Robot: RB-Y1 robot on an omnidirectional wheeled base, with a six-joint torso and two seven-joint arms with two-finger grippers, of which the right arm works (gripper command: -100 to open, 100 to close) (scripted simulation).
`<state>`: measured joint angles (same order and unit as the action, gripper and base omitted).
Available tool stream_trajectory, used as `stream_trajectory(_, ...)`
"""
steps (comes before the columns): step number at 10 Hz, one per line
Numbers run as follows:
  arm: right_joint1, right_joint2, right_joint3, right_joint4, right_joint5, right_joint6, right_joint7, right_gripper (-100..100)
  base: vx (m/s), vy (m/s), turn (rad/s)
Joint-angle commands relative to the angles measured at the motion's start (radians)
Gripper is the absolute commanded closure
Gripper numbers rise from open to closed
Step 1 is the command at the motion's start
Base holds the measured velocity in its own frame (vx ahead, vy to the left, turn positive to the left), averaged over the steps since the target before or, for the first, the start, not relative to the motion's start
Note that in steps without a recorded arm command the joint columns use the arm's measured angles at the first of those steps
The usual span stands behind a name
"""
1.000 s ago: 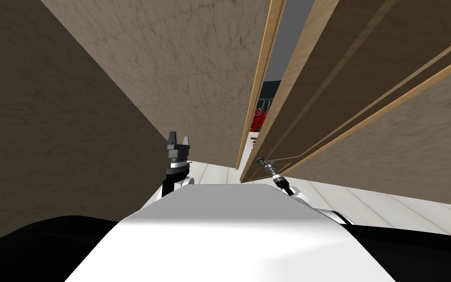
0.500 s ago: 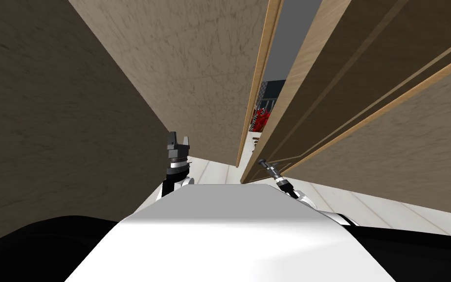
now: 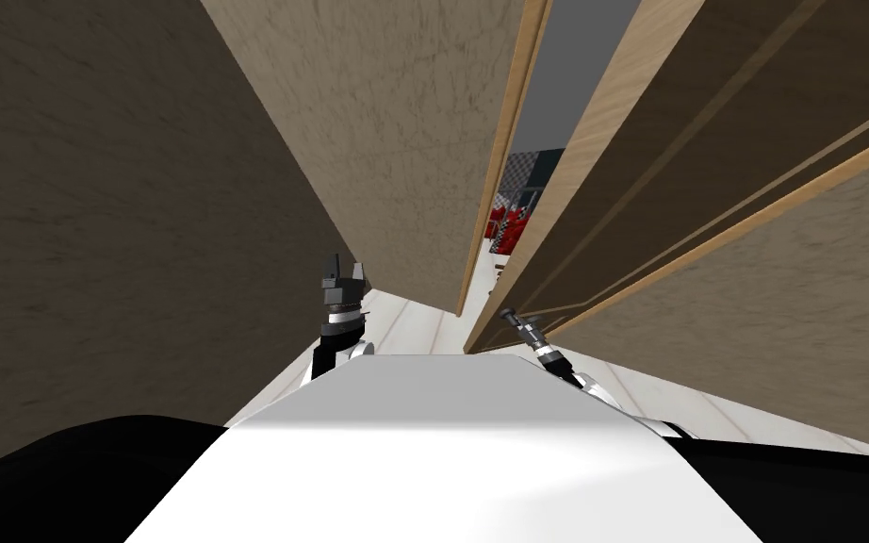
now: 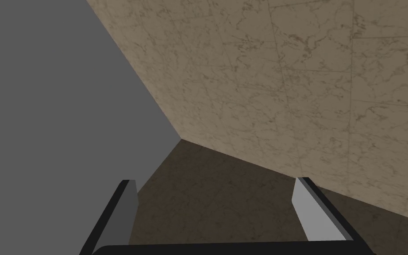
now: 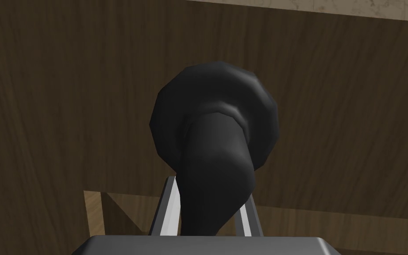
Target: Pull the door open
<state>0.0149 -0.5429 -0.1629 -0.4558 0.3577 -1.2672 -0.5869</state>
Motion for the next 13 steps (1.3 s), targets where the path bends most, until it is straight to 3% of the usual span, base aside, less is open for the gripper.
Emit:
stream_trajectory(1,-0.014,-0.008,-0.004,0.044,0.003,-0.027,0.004,100,-0.169,-0.065,0.085)
stream_trajectory(5,0.002,-0.021,-0.018,0.063,0.015,-0.069,-0.001,100,-0.158,-0.091,0.159)
stream_trajectory(8,-0.005,-0.016,-0.014,0.075,0.018,-0.076,0.001,100,-0.081,-0.022,0.000)
stream_trajectory(13,0.001,-0.024,-0.029,0.099,0.027,-0.104,0.001,100,-0.208,-0.103,0.206)
